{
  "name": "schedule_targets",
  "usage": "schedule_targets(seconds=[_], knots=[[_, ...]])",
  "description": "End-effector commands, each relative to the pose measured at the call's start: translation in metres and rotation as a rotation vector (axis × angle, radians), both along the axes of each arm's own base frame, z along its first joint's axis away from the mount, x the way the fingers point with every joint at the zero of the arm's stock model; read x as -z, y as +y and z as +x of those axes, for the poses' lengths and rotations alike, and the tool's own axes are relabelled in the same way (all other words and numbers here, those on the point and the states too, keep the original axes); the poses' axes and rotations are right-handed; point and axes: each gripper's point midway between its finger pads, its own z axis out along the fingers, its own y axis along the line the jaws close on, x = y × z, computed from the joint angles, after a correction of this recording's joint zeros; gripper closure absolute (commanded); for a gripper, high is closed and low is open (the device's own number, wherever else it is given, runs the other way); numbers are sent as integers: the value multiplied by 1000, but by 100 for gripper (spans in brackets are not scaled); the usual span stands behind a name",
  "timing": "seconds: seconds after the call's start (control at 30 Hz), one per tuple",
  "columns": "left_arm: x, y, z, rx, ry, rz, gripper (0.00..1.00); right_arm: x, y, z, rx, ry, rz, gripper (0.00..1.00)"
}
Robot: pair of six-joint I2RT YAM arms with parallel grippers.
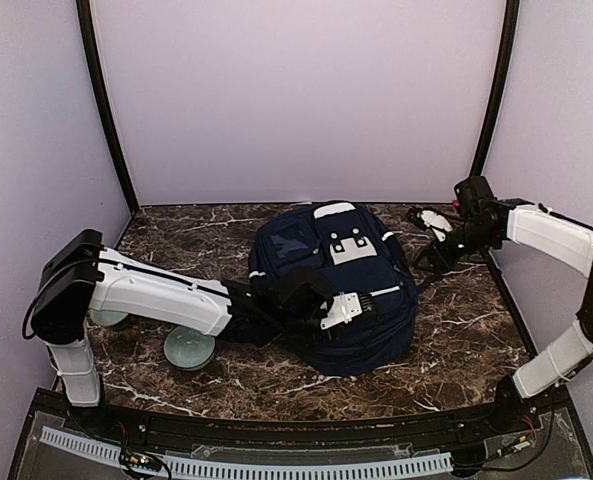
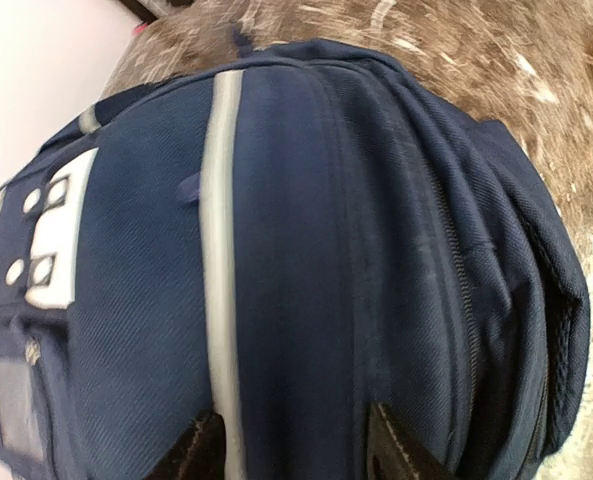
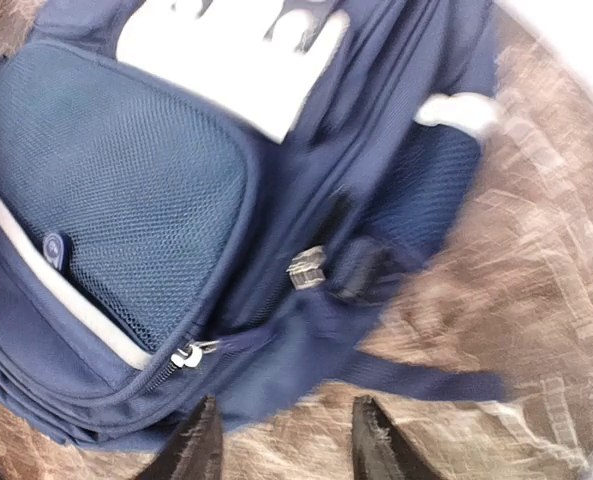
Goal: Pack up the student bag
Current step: Zip the student bag into the second largest pocket of the bag, then reset both arms
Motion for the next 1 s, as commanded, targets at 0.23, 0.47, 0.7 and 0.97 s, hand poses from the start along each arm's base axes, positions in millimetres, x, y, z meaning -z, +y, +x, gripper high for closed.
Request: schedule_targets(seconds=[0.23, 0.47, 0.7, 0.97], knots=[[-146, 118, 69, -409, -245, -108, 13, -155, -74, 61, 504, -467, 19, 25], [-194, 219, 116, -796, -249, -315, 1, -234, -78, 55, 619, -640, 319, 0], [-191, 280, 117, -905, -202, -546, 1, -192, -77, 56, 665, -574, 376, 0], [-197, 302, 107, -916, -256, -632, 1, -169, -68, 60, 606, -497, 435, 0]])
